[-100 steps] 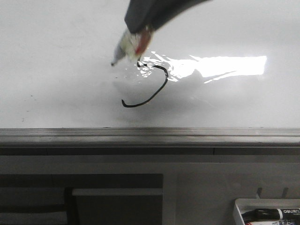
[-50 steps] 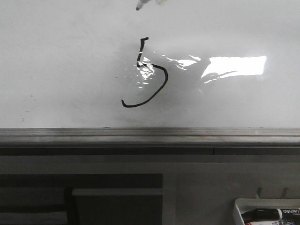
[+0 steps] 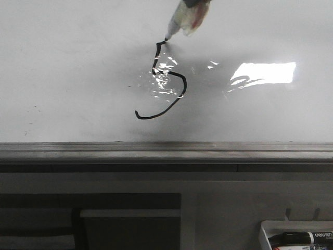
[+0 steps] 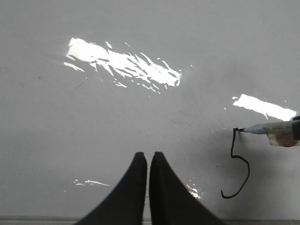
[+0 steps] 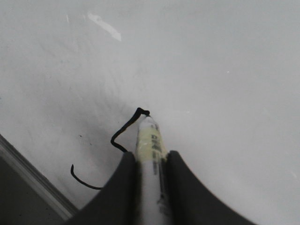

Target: Write number 5 on whiteboard

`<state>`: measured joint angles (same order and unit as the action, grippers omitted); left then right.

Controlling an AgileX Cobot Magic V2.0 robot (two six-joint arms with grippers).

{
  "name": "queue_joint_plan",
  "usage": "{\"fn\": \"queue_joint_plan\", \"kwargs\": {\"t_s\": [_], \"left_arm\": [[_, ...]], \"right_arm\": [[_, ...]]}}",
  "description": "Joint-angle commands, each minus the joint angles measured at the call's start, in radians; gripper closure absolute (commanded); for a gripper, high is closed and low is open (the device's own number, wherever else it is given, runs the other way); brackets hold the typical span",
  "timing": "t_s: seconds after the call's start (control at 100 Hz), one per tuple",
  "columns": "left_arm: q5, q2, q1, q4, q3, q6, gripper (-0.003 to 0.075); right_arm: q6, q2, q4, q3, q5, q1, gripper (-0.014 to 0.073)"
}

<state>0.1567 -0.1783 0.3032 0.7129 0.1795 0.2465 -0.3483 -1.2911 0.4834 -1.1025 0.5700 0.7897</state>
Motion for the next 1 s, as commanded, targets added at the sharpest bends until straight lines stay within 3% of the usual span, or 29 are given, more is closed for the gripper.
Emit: {"fn": "queue_joint_plan", "kwargs": {"t_s": [0.0, 0.54, 0.99], "left_arm": [[-0.053, -0.01, -0.001, 0.011, 0.027, -0.007, 0.0741], [-0.053, -0.01, -0.001, 0.011, 0.027, -0.007, 0.0741], [-0.053, -0.01, -0.001, 0.011, 0.027, -0.007, 0.0741]], "right_arm": [[0.01, 0.024, 0.023, -0.021, -0.058, -0.002, 0.0636], [0.01, 0.014, 0.016, -0.002, -0.101, -0.007, 0.0636], [-0.005, 0.018, 0.016, -0.002, 0.048, -0.053, 0.0636]]}}
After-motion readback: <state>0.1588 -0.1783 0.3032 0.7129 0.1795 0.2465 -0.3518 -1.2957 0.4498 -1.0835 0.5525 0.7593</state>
